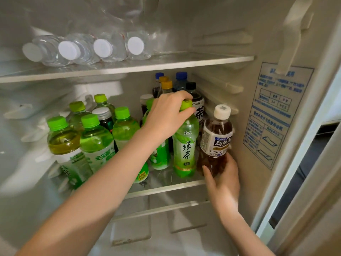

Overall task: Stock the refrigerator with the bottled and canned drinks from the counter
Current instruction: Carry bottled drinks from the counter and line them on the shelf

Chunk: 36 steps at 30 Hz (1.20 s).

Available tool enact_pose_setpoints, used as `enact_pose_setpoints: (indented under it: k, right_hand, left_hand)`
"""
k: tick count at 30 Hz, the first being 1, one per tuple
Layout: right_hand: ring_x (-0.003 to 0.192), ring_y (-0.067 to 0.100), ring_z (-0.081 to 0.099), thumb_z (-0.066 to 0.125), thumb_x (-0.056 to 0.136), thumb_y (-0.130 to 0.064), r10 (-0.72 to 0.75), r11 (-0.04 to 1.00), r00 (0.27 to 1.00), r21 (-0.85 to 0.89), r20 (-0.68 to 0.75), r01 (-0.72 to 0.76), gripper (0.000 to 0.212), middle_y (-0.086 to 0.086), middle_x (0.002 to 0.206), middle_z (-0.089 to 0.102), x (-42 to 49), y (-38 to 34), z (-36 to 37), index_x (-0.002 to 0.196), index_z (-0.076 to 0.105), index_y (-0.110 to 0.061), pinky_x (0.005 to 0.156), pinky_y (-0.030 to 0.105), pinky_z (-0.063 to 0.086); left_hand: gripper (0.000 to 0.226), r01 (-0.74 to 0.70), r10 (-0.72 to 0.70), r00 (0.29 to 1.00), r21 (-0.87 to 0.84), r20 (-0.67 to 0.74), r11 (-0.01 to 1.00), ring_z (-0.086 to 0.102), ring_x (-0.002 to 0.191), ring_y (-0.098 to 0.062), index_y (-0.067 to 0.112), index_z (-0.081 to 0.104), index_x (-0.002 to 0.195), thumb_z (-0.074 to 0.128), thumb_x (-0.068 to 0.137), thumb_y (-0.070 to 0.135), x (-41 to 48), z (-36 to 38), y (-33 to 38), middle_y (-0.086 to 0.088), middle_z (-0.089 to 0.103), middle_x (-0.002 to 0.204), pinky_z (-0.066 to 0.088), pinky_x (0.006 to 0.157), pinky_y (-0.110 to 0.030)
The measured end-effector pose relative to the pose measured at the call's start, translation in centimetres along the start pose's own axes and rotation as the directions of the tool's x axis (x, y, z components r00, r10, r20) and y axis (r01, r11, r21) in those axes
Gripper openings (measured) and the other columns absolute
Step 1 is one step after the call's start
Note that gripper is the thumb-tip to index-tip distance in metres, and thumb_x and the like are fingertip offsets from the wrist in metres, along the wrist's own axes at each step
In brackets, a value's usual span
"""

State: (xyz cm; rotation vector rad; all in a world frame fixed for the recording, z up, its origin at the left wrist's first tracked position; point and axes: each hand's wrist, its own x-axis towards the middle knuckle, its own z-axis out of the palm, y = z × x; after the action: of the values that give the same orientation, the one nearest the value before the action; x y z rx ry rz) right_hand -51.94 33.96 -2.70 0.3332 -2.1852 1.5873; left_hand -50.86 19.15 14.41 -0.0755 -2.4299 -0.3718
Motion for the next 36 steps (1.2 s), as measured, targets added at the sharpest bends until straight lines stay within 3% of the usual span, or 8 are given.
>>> enact_pose_setpoints:
  k: [4, 11, 16, 23, 25, 30, 33, 36]
  right_hand:
    - [0.118, 0.022, 0.051, 0.07, 0.082, -0.017, -0.002, 1.0, 1.0, -0.007, -0.012, 0.002, 0.057, 0.003, 0.126, 0.053, -0.8, 0.1, -0.3, 0.133, 0.045, -0.011, 0.099, 0.04, 0.045]
    - [0.122, 0.014, 0.041, 0.066, 0.086, -0.021, -0.035, 0.99, 0.997, -0.138, 0.065, 0.044, 0.066, 0.006, 0.134, 0.046, -0.3, -0.3, -0.4, 0.143, 0.035, -0.013, 0.102, 0.022, 0.032]
    - [0.13, 0.02, 0.039, 0.059, 0.09, -0.032, 0.05, 0.964, 0.991, -0.264, 0.125, -0.016, 0.071, 0.005, 0.144, 0.038, 0.7, -0.5, 0.2, 0.149, 0.024, -0.015, 0.109, 0.034, 0.034]
    - [0.123, 0.017, 0.048, 0.06, 0.086, -0.041, 0.071, 0.928, 0.996, -0.37, 0.047, -0.049, 0.069, -0.003, 0.138, 0.047, 0.6, -0.7, 0.7, 0.146, 0.028, -0.023, 0.094, 0.034, 0.046]
    - [0.12, 0.017, 0.05, 0.064, 0.084, -0.038, 0.078, 0.942, 0.997, -0.329, 0.024, -0.066, 0.07, -0.005, 0.134, 0.051, 0.6, -0.8, 0.6, 0.144, 0.03, -0.025, 0.092, 0.033, 0.047]
    - [0.127, 0.017, 0.044, 0.064, 0.084, -0.015, 0.003, 0.986, 1.0, -0.165, 0.031, 0.002, 0.066, 0.001, 0.14, 0.044, -0.5, -0.7, 0.6, 0.142, 0.034, -0.014, 0.101, 0.026, 0.038]
    - [0.128, 0.02, 0.042, 0.064, 0.083, -0.007, -0.025, 0.994, 0.999, -0.11, 0.021, 0.027, 0.064, 0.008, 0.14, 0.043, -1.3, -0.3, 0.3, 0.14, 0.036, -0.005, 0.102, 0.015, 0.027]
    - [0.125, 0.016, 0.043, 0.062, 0.084, -0.004, 0.007, 0.998, 0.999, -0.07, 0.04, -0.004, 0.06, 0.008, 0.138, 0.044, -1.5, 0.1, -0.1, 0.139, 0.037, -0.004, 0.099, 0.005, 0.023]
  left_hand:
    - [0.037, -0.005, 0.006, 0.999, 0.019, -0.047, 1.0, 0.06, 0.104, -0.023, 0.017, 0.061, 0.121, 0.06, 0.09, 0.036, 2.2, 2.5, 0.3, -0.005, 0.067, 0.112, 0.042, 0.084, -0.033]
    - [0.036, 0.041, -0.043, 0.998, 0.063, 0.039, 0.997, 0.059, 0.106, -0.028, 0.019, 0.058, 0.121, 0.057, 0.091, 0.039, 5.7, 5.0, 0.2, -0.007, 0.065, 0.116, 0.047, 0.086, -0.036]
    - [0.037, 0.039, -0.041, 0.998, 0.046, 0.057, 0.998, 0.06, 0.107, -0.025, 0.019, 0.058, 0.122, 0.058, 0.091, 0.038, 6.4, 5.3, -0.1, -0.005, 0.065, 0.118, 0.048, 0.088, -0.037]
    - [0.043, 0.146, -0.131, 0.983, -0.119, 0.126, 0.982, 0.057, 0.093, -0.009, 0.023, 0.061, 0.119, 0.067, 0.082, 0.044, 7.2, 4.5, -0.7, 0.003, 0.065, 0.114, 0.044, 0.079, -0.022]
    - [0.044, 0.2, -0.169, 0.976, -0.252, 0.14, 0.947, 0.058, 0.102, -0.008, 0.021, 0.058, 0.125, 0.059, 0.088, 0.046, 7.0, 4.1, -0.6, 0.005, 0.063, 0.118, 0.042, 0.083, -0.018]
    - [0.047, 0.182, -0.221, 0.975, -0.603, 0.01, 0.777, 0.042, 0.102, 0.024, 0.03, 0.042, 0.139, 0.04, 0.096, 0.047, 1.2, 5.8, 0.4, 0.023, 0.043, 0.129, 0.03, 0.084, 0.005]
    - [0.056, 0.289, -0.33, 0.937, -0.783, 0.113, 0.551, 0.024, 0.129, 0.018, 0.042, 0.027, 0.143, 0.029, 0.089, 0.058, -3.2, 9.5, 0.9, 0.029, 0.028, 0.145, 0.021, 0.109, -0.011]
    - [0.073, 0.475, -0.447, 0.826, -0.851, 0.344, 0.223, 0.019, 0.144, -0.006, 0.027, 0.019, 0.151, 0.024, 0.09, 0.066, -4.8, 13.5, 0.9, 0.008, 0.02, 0.157, 0.015, 0.12, -0.035]
